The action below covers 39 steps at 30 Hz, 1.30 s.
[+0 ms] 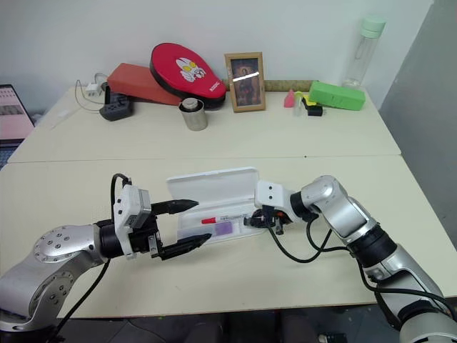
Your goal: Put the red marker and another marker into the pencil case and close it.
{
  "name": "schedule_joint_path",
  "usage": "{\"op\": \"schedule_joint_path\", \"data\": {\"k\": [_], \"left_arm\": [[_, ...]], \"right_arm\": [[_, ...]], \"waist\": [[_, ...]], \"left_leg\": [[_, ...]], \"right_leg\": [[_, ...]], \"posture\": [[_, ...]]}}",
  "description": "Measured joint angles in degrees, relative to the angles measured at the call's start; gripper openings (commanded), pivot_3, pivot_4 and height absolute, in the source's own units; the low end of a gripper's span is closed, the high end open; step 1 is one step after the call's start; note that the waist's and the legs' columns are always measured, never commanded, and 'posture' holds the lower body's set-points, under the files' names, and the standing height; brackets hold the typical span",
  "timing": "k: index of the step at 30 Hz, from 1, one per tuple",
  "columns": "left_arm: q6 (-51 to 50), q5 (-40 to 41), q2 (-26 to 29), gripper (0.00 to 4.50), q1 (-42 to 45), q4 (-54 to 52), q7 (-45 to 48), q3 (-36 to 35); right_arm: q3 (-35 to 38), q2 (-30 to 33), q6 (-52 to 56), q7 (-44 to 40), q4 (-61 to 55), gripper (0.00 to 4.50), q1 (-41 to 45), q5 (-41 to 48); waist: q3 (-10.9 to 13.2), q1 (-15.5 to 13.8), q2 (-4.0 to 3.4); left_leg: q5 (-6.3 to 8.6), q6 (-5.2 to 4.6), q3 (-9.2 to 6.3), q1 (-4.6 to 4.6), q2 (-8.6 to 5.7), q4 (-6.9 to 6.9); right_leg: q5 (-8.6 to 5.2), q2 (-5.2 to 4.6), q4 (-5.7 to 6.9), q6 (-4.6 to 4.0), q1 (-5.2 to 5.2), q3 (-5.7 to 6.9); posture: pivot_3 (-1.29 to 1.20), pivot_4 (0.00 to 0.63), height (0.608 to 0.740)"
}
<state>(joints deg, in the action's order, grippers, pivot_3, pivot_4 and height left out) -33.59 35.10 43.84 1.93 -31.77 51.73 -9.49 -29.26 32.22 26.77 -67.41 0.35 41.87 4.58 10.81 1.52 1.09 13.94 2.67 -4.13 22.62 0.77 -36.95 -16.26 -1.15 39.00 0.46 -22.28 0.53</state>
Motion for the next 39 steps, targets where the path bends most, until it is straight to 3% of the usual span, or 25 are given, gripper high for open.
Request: {"op": "schedule_joint_path", "data": {"k": [2, 9, 11, 19, 22, 25, 31, 39], "left_arm": [[-0.01, 0.01, 0.17, 4.5, -0.13, -0.13, -0.28, 0.0], [-0.13, 0.3, 0.91, 4.5, -0.18, -1.27, -1.31, -0.02], [-0.63, 0.81, 0.92, 4.5, -0.29, -1.58, -1.69, -0.38], [-3.47, 4.9, 0.1, 4.5, -1.48, -2.34, -5.84, -5.83], [-5.32, 9.59, -0.27, 4.5, -1.97, -3.93, -8.23, -10.94], [-6.36, 13.1, -0.25, 4.5, -2.52, -4.35, -10.08, -15.92], [-7.01, 14.38, 0.07, 4.5, -5.27, -3.8, -12.49, -23.35], [-7.22, 18.17, -0.55, 4.5, -5.83, -3.7, -15.7, -27.57]], "right_arm": [[0.01, -0.29, -0.01, -0.08, 0.03, 2.22, 0.17, -0.12], [0.51, -1.39, -0.08, -0.45, 0.58, 4.16, 0.87, -0.48], [1.37, -1.35, -0.04, -1.04, 0.36, 4.49, 1.07, 0.08], [10.36, -1.61, 6.65, -5.17, -6.13, 4.49, 2.77, 12.18], [16.51, -5.79, 8.66, -3.37, -3.86, 4.49, 9.11, 17.47], [18.65, -9.06, 8.29, 1.62, 3.55, 4.49, 16.57, 16.5], [13.61, -15.67, 1.99, 11.59, 30.83, 3.33, 27.06, 4.33], [10.36, -18.29, -7.9, 11.13, 42.17, 1.3, 28.94, -2.79]], "waist": [[0.0, 0.0, 0.0], [0.0, 0.01, 0.0], [0.0, 0.01, 0.0], [0.0, 0.02, -0.01], [0.02, 0.39, -0.03], [0.01, 0.37, -0.02], [0.01, 0.33, -0.01], [0.01, 0.07, -0.01]], "left_leg": [[0.0, 0.0, 0.0, 0.0, 0.0, 0.0], [0.0, 0.0, 0.0, 0.0, 0.0, 0.0], [0.0, 0.0, 0.0, -0.01, 0.0, 0.01], [0.0, 0.0, -0.1, 0.0, 0.06, 0.0], [0.0, 0.0, -0.14, -0.09, 0.02, 0.02], [0.0, 0.0, -0.07, -0.19, -0.01, 0.07], [0.0, 0.01, 0.14, -0.11, -0.01, 0.11], [0.0, 0.02, 0.12, 0.23, 0.03, 0.05]], "right_leg": [[0.0, 0.0, 0.0, 0.0, 0.0, 0.0], [0.0, 0.0, 0.0, 0.0, 0.0, -0.01], [0.0, 0.0, 0.0, 0.0, 0.0, 0.0], [0.0, -0.02, 0.01, 0.0, 0.0, 0.0], [0.04, -0.02, 0.04, -0.06, -0.02, -0.05], [0.04, 0.02, 0.04, -0.1, 0.02, -0.03], [0.03, 0.05, 0.0, -0.19, -0.05, -0.08], [0.04, -0.03, 0.04, -0.15, -0.34, -0.08]], "posture": [[0.0, 0.15, 0.74], [0.0, 0.15, 0.74], [0.0, 0.15, 0.74], [0.0, 0.15, 0.74], [0.0, 0.15, 0.74], [0.0, 0.15, 0.74], [0.0, 0.15, 0.74], [0.0, 0.15, 0.74]]}}
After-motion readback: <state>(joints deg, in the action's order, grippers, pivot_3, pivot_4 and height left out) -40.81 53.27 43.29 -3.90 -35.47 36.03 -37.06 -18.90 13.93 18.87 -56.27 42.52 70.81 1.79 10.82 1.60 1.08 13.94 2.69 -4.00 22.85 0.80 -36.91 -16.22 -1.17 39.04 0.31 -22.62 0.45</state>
